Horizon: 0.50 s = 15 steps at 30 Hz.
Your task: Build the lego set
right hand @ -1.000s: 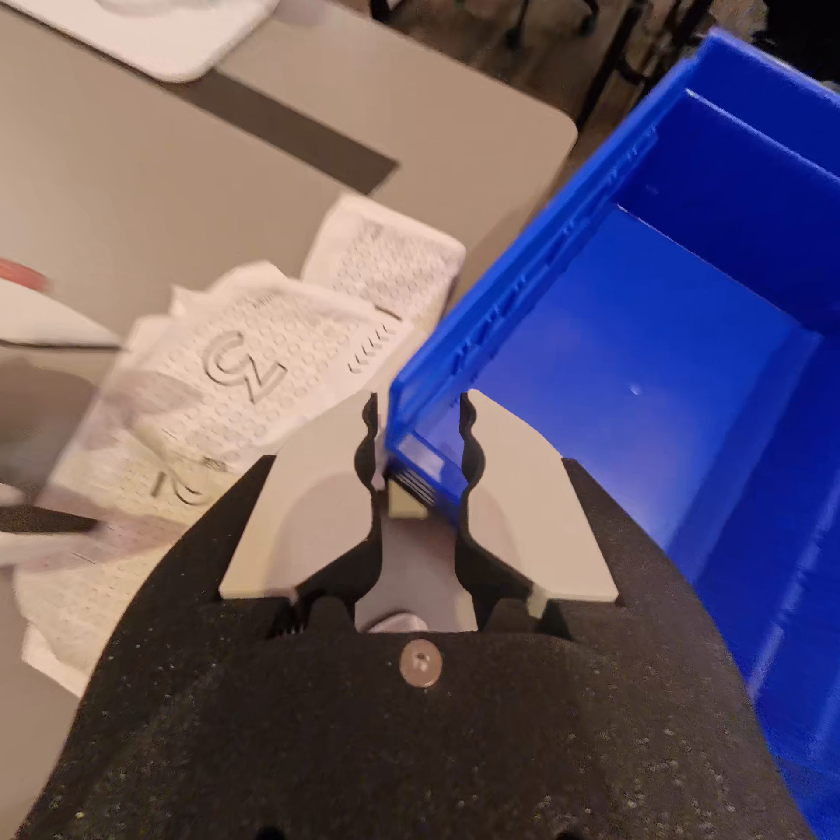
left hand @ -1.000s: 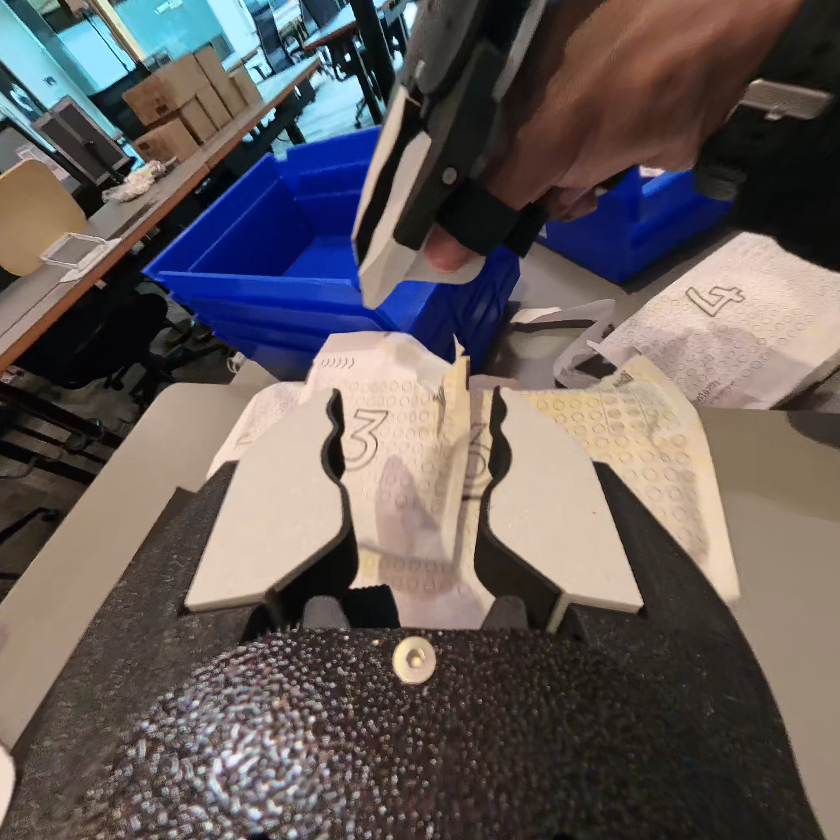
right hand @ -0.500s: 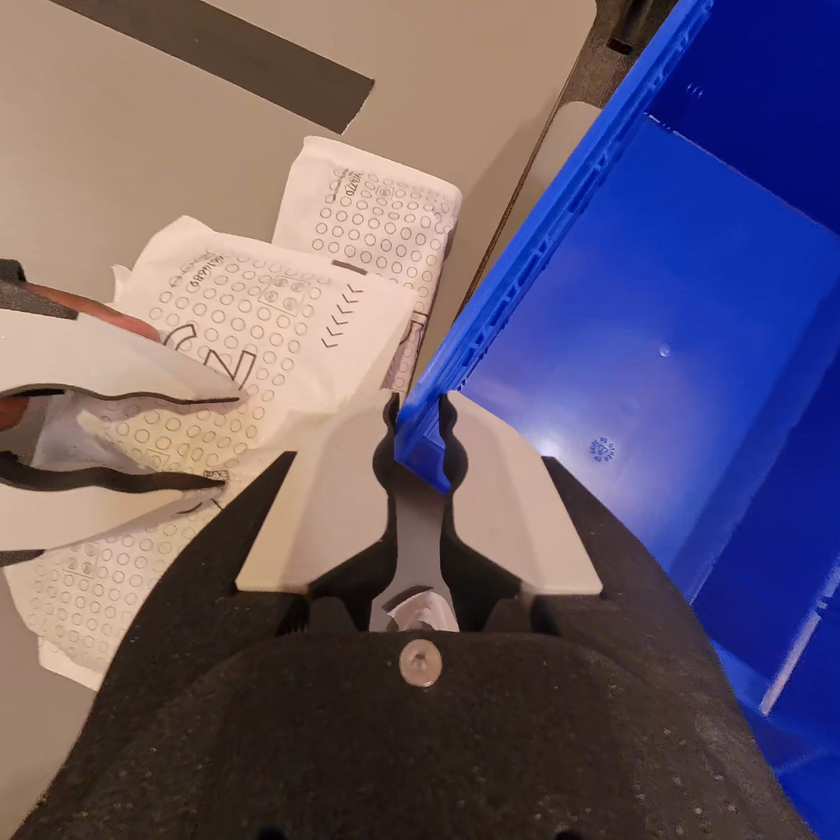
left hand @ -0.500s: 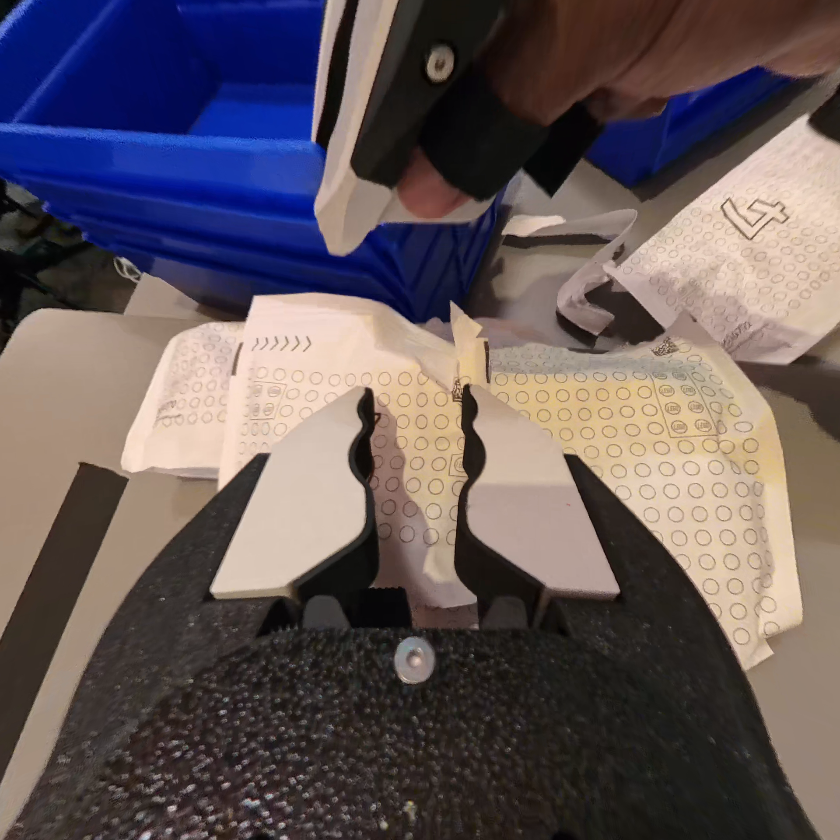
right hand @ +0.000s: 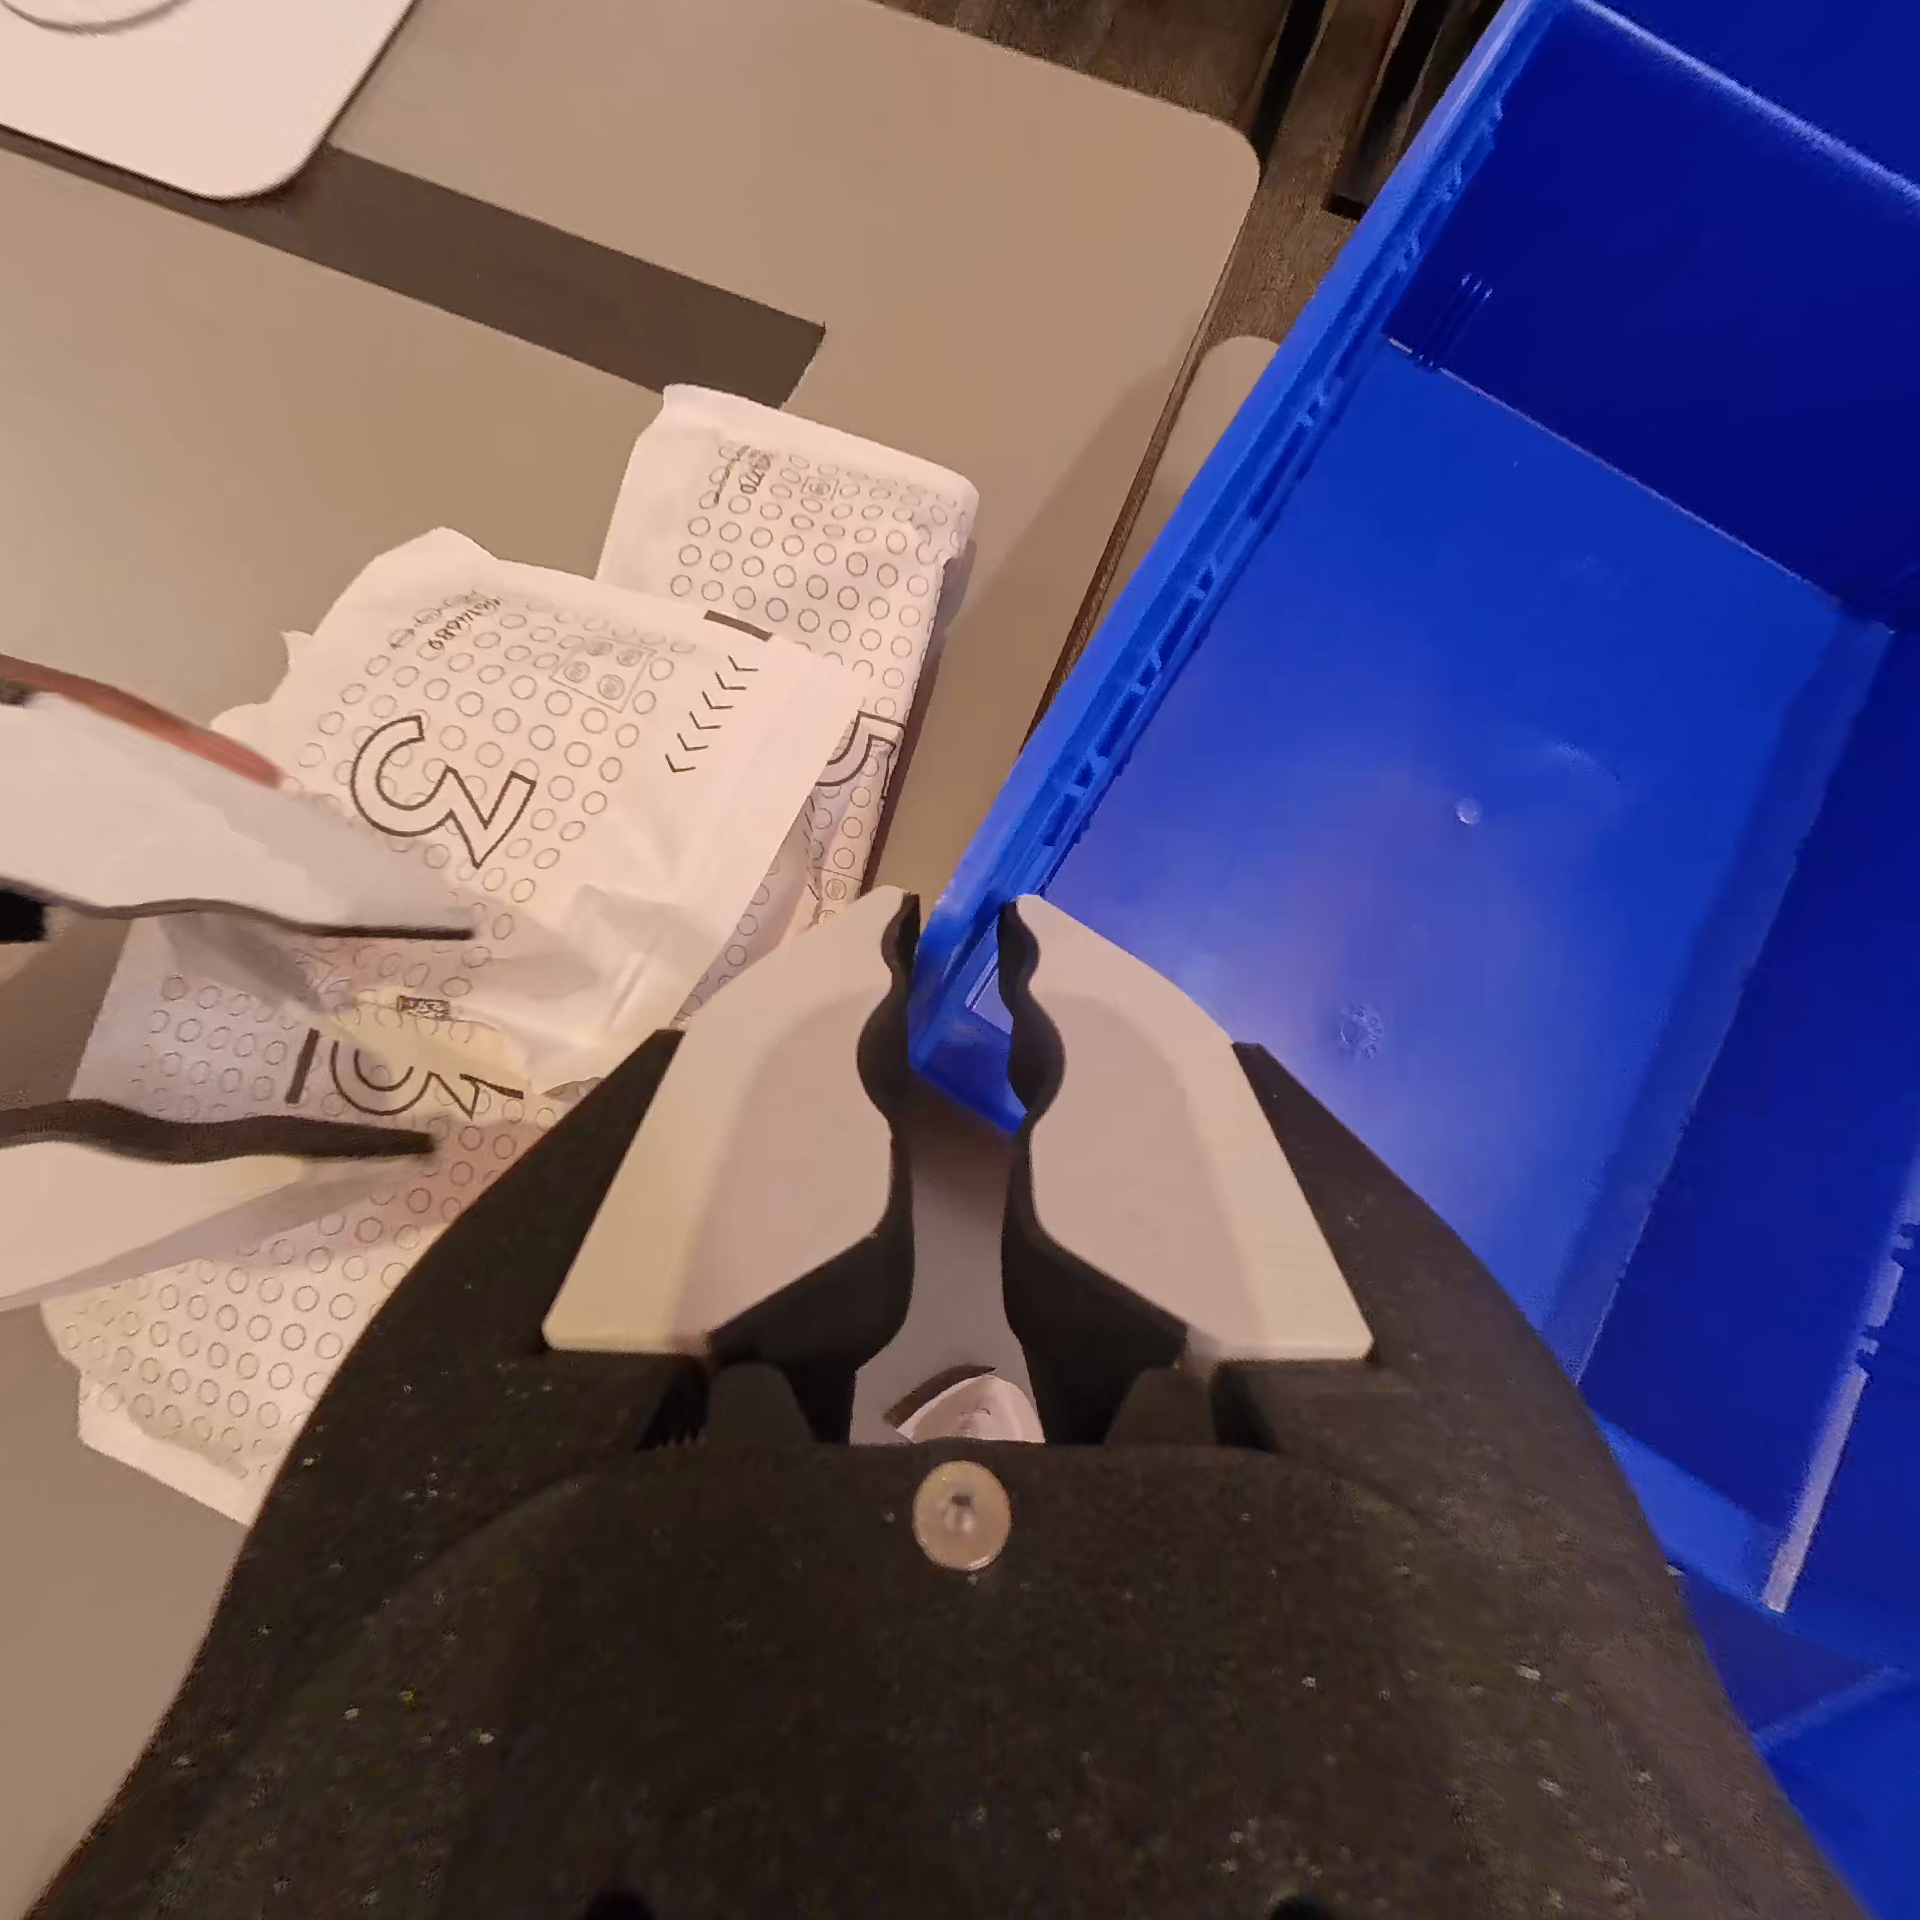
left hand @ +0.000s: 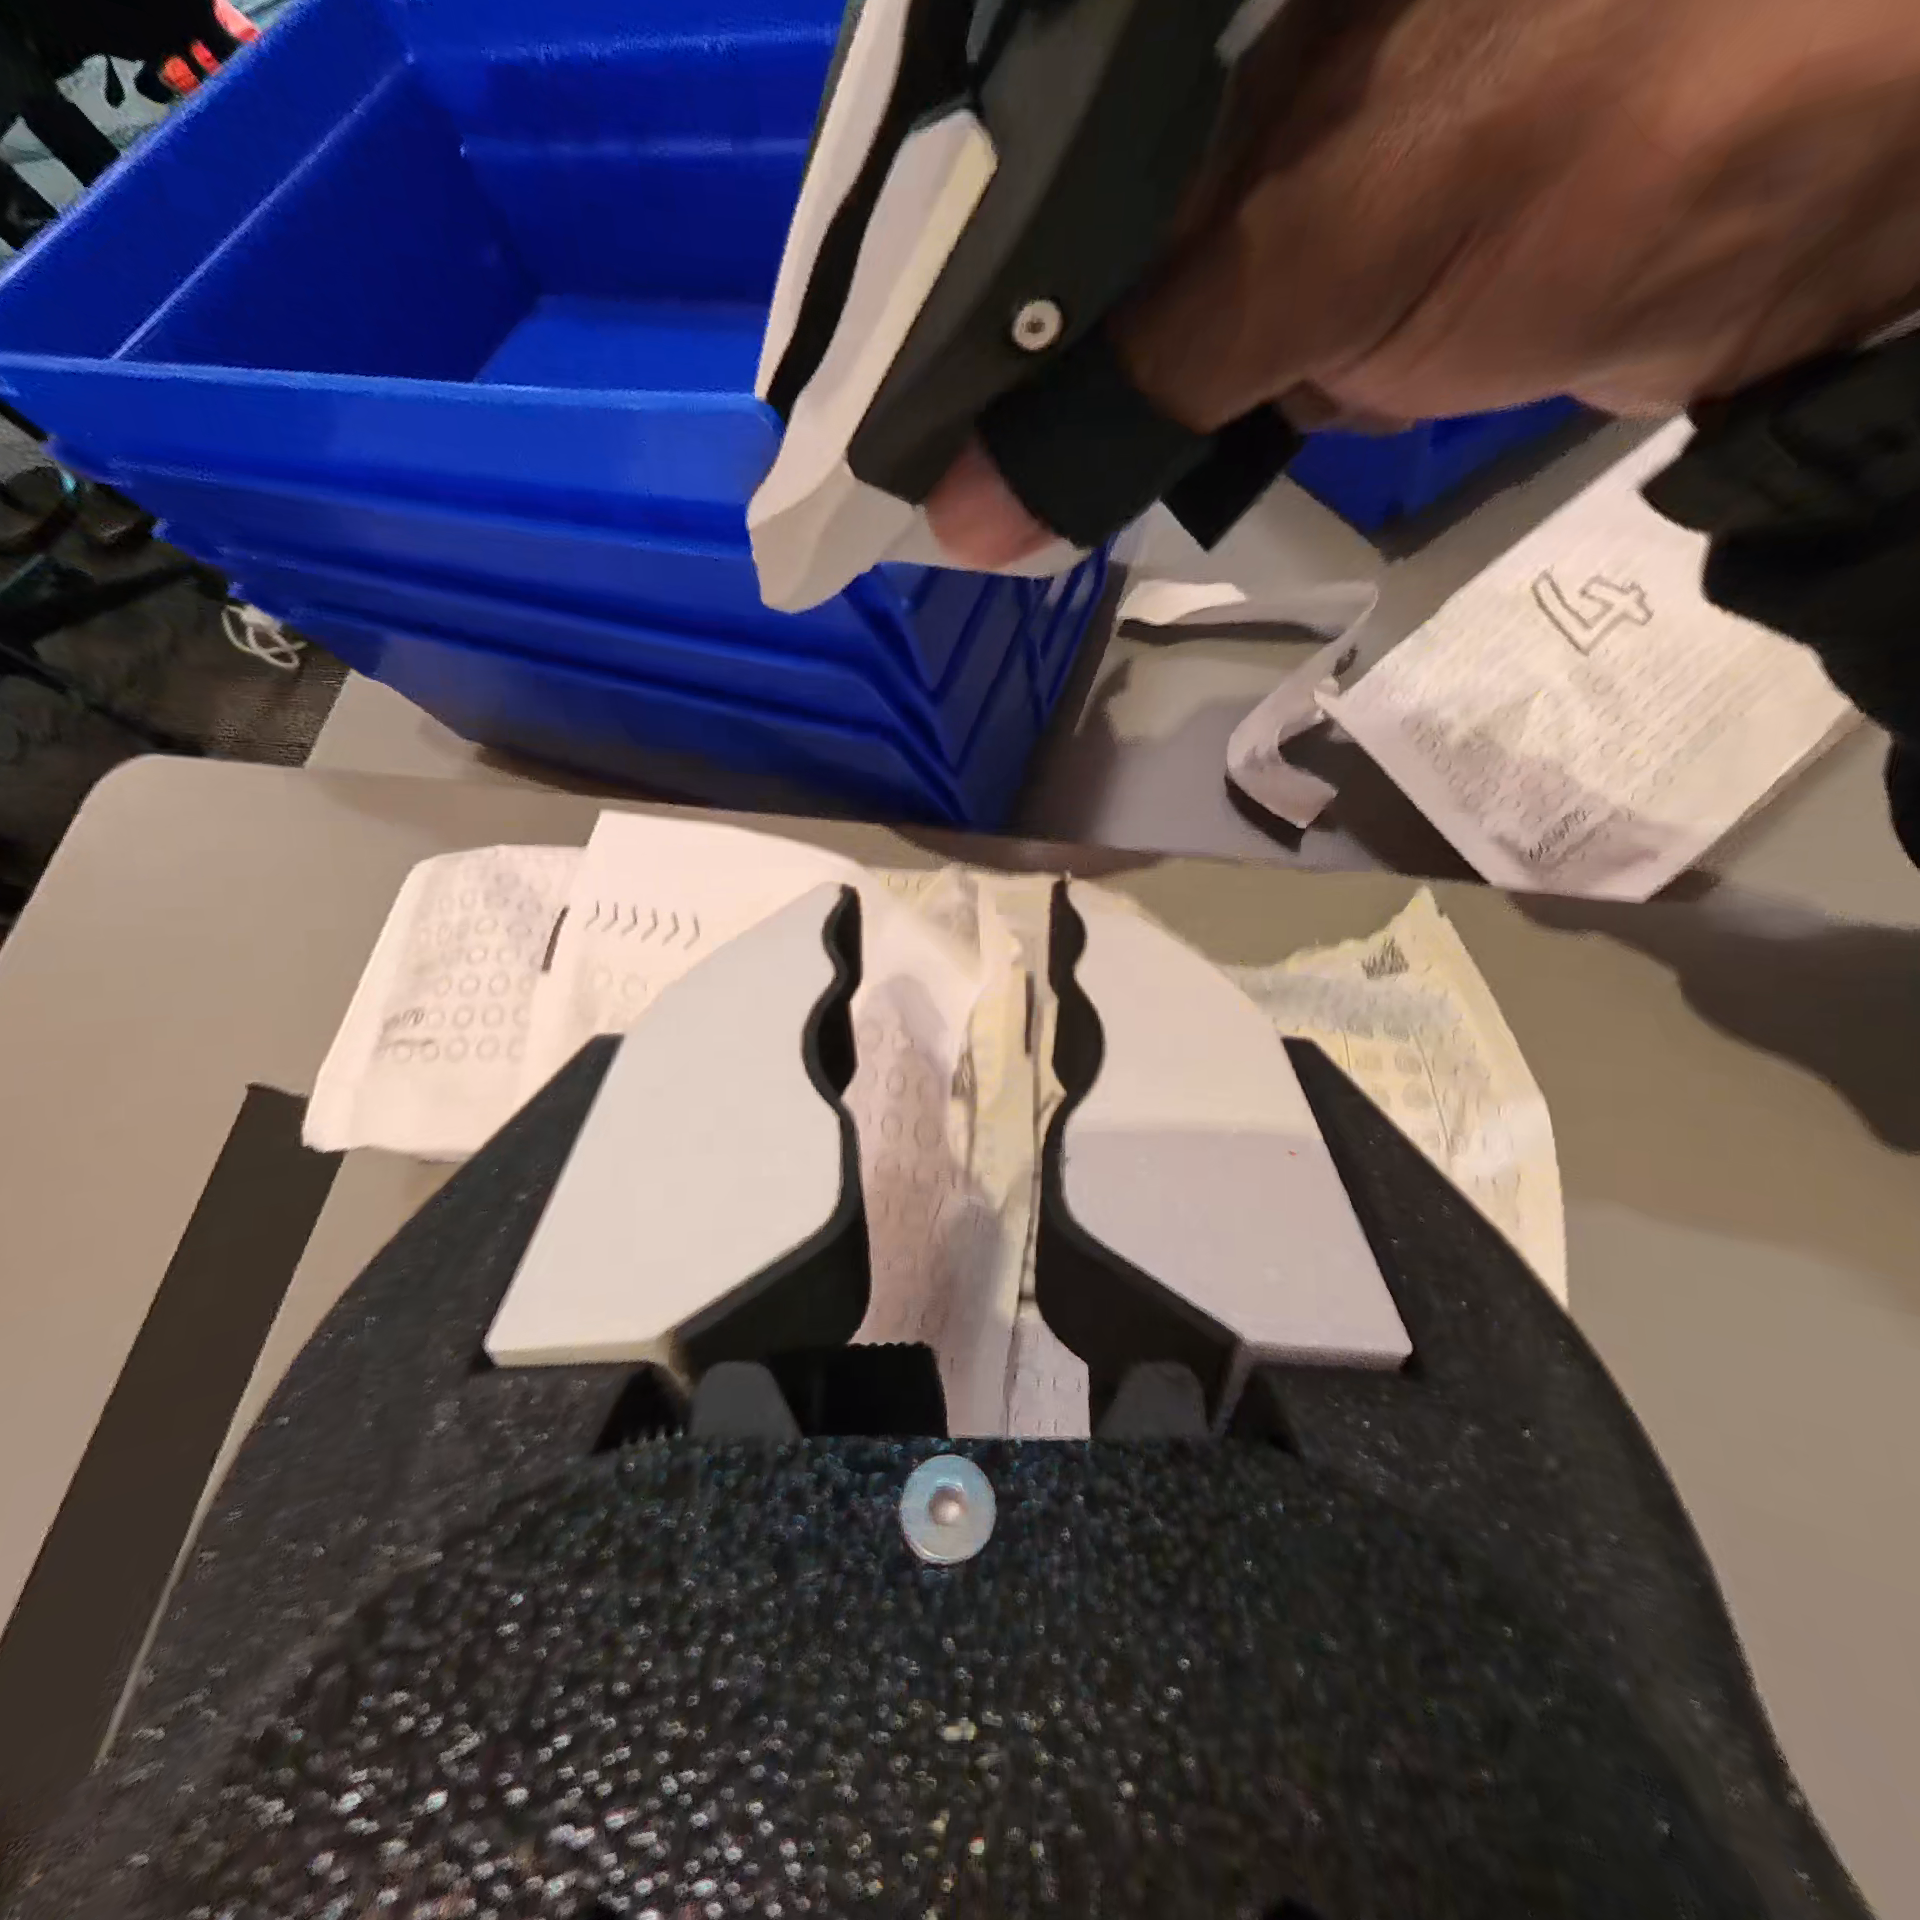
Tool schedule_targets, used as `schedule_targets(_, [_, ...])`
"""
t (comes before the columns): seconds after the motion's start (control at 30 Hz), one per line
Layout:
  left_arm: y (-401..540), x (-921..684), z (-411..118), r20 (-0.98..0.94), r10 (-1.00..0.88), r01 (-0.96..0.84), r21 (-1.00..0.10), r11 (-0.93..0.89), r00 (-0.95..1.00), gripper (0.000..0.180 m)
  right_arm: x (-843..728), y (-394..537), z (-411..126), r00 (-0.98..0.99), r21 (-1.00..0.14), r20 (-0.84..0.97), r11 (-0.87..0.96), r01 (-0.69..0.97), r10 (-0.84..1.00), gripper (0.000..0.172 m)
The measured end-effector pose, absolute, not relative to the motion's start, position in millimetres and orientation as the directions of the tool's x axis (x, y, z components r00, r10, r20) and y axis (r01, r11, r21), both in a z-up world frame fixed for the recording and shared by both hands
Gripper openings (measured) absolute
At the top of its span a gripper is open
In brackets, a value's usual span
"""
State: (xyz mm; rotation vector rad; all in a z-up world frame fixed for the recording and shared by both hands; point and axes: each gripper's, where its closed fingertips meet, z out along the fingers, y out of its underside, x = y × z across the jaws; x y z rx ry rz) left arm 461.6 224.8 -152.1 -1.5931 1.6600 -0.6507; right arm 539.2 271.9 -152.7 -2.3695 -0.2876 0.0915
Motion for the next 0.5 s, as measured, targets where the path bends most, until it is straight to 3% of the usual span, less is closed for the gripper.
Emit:
schedule_targets(0.17, [228,503,-156,-0.135,-0.988,-0.611,-0.789,0.062,0.074,0.034,548,265,-143,0.975,-0.723,-0.040,-0.680,0.122,0.217,0.014])
schedule_targets(0.5, [241,540,-166,-0.275,-0.959,-0.652,-0.739,0.166,0.067,0.029,553,264,-138,0.975,-0.742,-0.035,-0.660,0.121,0.218,0.013])
